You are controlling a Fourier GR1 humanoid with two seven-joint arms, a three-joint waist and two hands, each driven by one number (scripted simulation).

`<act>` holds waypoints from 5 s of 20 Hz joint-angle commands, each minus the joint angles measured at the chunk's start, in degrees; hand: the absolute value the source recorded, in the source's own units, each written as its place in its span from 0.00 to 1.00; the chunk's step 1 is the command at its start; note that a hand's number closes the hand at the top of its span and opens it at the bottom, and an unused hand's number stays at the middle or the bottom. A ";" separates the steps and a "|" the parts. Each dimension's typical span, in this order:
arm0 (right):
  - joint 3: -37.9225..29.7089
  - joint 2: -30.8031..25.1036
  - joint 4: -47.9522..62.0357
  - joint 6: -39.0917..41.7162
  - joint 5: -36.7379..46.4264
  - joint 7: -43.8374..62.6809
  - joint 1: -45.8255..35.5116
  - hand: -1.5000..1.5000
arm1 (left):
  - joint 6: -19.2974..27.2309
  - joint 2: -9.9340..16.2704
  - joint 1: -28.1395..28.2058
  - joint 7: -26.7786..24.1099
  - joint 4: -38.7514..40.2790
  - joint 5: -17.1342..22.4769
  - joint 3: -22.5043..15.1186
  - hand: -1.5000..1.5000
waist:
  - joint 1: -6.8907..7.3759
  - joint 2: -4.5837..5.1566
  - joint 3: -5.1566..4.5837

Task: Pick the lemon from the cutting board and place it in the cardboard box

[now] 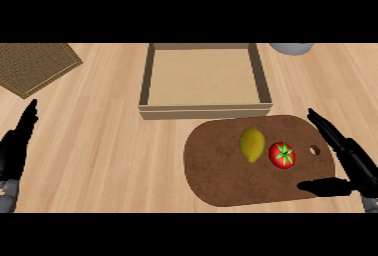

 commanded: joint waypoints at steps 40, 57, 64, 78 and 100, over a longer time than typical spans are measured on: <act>3.59 19.12 -13.42 33.08 27.70 34.64 -11.27 0.00 | -9.75 -7.91 -0.49 0.09 -0.79 -10.04 11.43 0.50 | 0.22 0.11 0.13; 1.49 23.30 0.15 19.56 42.23 32.97 -16.59 1.00 | -10.75 -9.88 -1.58 -2.31 2.37 -12.16 13.28 0.50 | 0.37 0.18 0.13; -1.91 31.78 0.28 14.01 49.46 56.70 -10.15 1.00 | -9.01 -11.30 -0.49 -0.27 -0.87 -13.26 12.47 0.50 | -0.76 -0.22 0.07; 8.13 34.68 -28.87 19.51 76.78 87.59 -6.44 1.00 | -11.92 -8.77 -0.90 0.47 -0.77 -12.08 14.54 0.50 | -0.21 -0.25 0.08; -11.37 35.97 11.13 3.96 57.57 82.18 -55.81 1.00 | -11.56 -11.48 -1.04 -2.09 -0.31 -14.36 13.62 0.50 | 2.32 0.56 0.12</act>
